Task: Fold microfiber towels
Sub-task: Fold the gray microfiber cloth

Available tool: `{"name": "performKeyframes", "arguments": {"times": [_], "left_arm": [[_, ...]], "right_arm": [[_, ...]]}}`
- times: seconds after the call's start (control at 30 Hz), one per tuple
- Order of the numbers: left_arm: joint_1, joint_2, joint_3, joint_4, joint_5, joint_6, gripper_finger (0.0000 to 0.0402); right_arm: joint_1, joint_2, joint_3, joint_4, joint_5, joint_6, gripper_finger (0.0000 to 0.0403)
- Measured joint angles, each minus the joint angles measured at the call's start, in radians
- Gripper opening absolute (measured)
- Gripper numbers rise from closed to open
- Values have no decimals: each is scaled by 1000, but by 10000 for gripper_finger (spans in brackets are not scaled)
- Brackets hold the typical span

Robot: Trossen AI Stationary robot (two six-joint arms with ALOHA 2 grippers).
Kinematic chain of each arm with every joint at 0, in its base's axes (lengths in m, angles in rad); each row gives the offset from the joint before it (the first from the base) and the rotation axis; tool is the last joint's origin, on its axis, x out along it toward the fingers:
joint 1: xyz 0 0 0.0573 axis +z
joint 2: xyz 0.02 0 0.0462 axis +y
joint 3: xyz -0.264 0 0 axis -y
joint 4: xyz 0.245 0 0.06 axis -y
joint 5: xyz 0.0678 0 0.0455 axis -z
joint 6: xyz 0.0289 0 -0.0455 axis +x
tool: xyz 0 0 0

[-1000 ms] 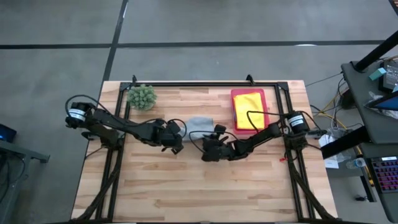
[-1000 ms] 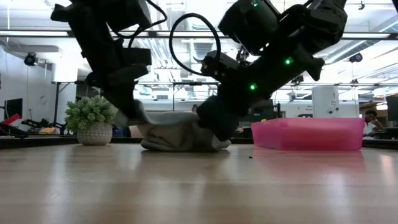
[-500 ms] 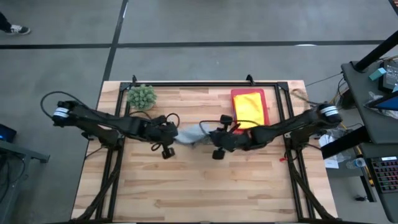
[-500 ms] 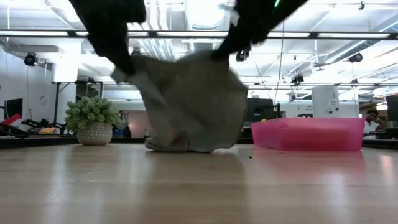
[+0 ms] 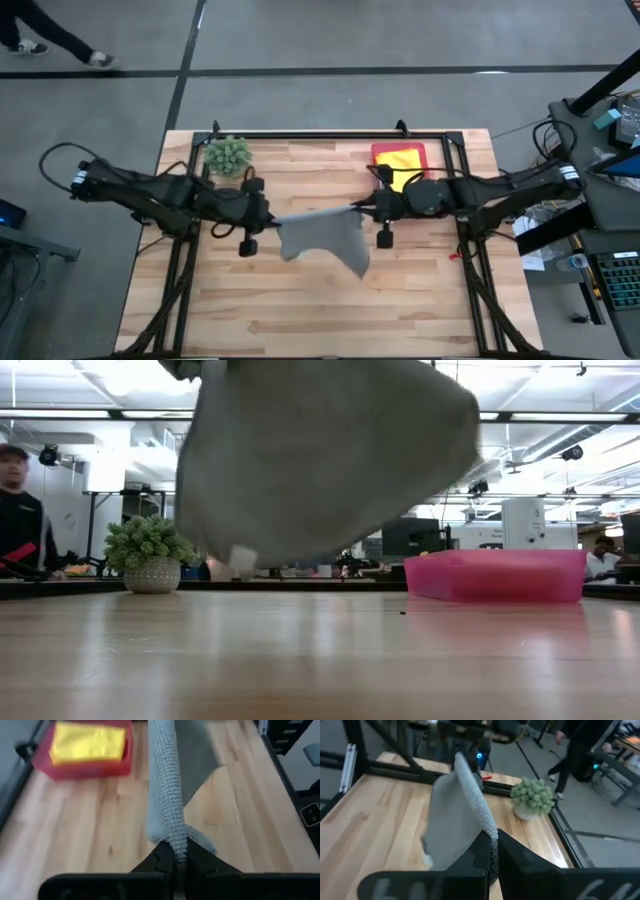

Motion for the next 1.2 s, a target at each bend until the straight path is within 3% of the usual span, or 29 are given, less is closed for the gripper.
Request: {"name": "performKeyframes", "arguments": {"times": [0.23,0.53,0.7,0.87,0.97,1.2], "left_arm": [[30,-10,64,-64,-13,241,0],[101,-10,60,-218,-264,348,0],[78,12,36,-209,-143,233,0],[29,95,-18,-200,1,107,0],[-22,169,-48,-163,58,69,0],[-114,375,-54,41,168,-38,0]], "right_arm": [[-48,62,69,-39,45,-164,9],[-145,147,121,-26,55,-317,9],[-144,151,108,-117,-2,-232,9],[-137,151,33,-134,-291,-63,9],[-105,152,-43,-88,-397,14,9],[9,152,-192,12,-411,184,9]]}}
